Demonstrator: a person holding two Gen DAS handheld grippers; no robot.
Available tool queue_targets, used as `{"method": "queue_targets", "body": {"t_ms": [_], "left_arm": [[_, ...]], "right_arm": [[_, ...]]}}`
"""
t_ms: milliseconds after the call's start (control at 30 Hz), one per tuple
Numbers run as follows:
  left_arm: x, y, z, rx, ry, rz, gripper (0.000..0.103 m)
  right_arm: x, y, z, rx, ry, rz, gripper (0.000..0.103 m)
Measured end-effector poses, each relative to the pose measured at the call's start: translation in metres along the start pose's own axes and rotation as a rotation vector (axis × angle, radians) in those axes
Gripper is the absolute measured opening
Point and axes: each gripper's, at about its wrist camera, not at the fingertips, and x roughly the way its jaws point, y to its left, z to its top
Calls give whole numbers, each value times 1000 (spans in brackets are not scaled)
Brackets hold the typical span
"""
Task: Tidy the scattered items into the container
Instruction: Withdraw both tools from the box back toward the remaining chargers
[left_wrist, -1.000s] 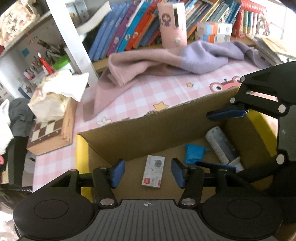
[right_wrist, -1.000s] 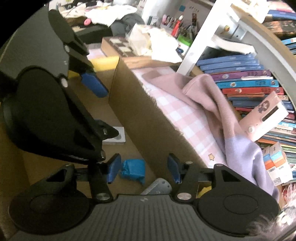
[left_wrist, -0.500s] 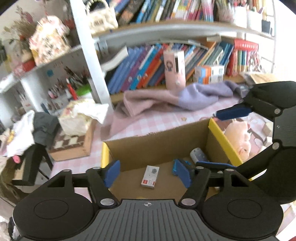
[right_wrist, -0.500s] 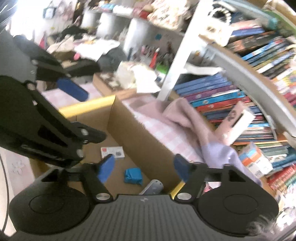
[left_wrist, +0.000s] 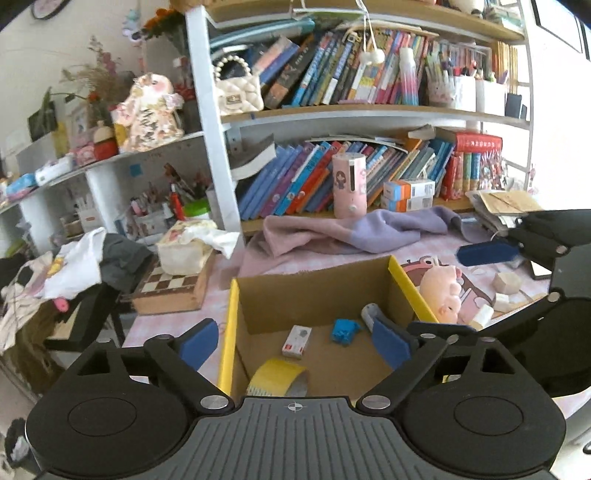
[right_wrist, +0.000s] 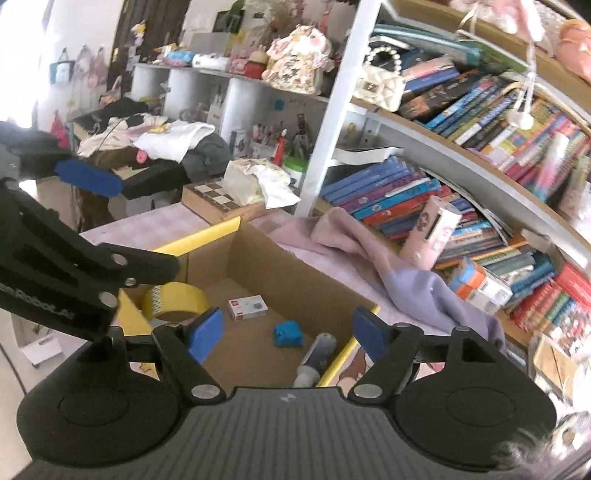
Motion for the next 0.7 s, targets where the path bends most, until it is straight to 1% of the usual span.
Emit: {"method": "queue_targets", "body": {"t_ms": [200, 400, 567, 633, 700], "left_arm": [[-38, 3, -19, -19, -35, 32, 97], [-67, 3, -36, -39, -40, 49, 98], [-82, -4, -50, -45, -30, 45, 100], [-89, -9, -59, -74, -26, 43, 100], [-94, -12, -70, -111, -12, 18, 100]], "right_arm": [[-44, 7, -20, 84, -35, -58, 76], [-86, 5, -40, 188, -84, -130, 76], [-107, 7, -56, 224, -83, -179, 79], [-113, 11, -64, 239, -76, -186, 80], [-119, 16, -72, 245, -73, -199, 81]]}}
